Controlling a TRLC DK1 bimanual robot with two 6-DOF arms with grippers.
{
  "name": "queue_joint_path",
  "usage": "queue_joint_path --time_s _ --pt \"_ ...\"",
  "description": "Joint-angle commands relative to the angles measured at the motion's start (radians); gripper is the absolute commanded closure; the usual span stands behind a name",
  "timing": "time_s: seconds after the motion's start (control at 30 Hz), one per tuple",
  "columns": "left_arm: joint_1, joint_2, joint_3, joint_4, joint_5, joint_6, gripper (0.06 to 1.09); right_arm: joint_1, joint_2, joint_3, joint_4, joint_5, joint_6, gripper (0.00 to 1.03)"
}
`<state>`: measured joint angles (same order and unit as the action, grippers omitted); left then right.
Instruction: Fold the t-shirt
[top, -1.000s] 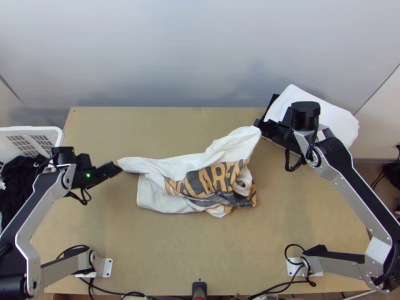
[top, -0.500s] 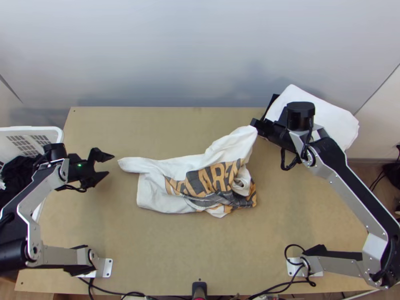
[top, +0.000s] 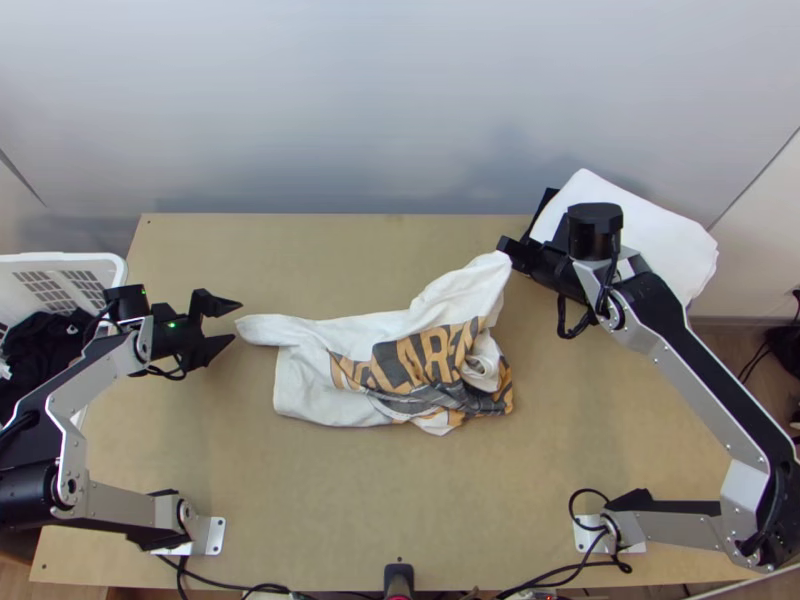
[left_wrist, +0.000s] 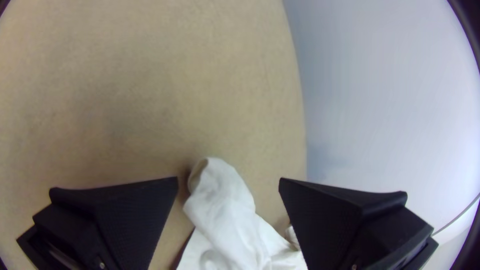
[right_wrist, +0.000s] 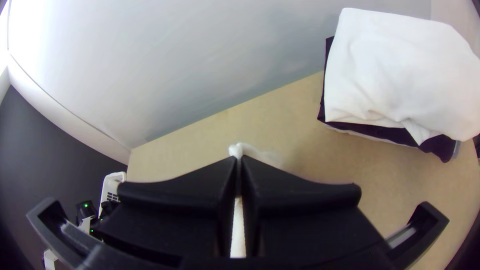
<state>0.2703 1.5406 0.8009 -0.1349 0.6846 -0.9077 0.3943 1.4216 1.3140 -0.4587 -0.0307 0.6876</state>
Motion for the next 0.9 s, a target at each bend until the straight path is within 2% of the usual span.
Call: queue_joint_path --time_s 0.0,0.1,0.3,0.4,0.43,0.87 --pt "-0.031 0.01 -0.003 0.049 0.0 -0.008 0.11 0.0 0.008 0.005 0.002 0.0 0.001 1.0" --pt "-0.039 0.012 -0.009 0.049 -0.002 -0.008 0.23 -0.002 0.01 0.005 0.002 0.0 0.003 1.0" --pt "-0.042 0.029 -0.014 0.047 0.0 -0.003 0.24 -0.002 0.011 0.005 0.002 0.0 0.003 1.0" --pt "-0.037 0.03 -0.019 0.05 -0.007 0.001 0.45 -0.002 0.014 0.007 0.002 0.0 0.004 1.0" --pt "-0.036 0.03 -0.02 0.05 -0.008 0.001 0.46 -0.002 0.016 0.008 0.002 0.0 0.004 1.0" --pt "-0.036 0.015 -0.025 0.046 -0.007 0.001 0.47 -0.002 0.023 0.01 0.002 0.0 0.006 1.0"
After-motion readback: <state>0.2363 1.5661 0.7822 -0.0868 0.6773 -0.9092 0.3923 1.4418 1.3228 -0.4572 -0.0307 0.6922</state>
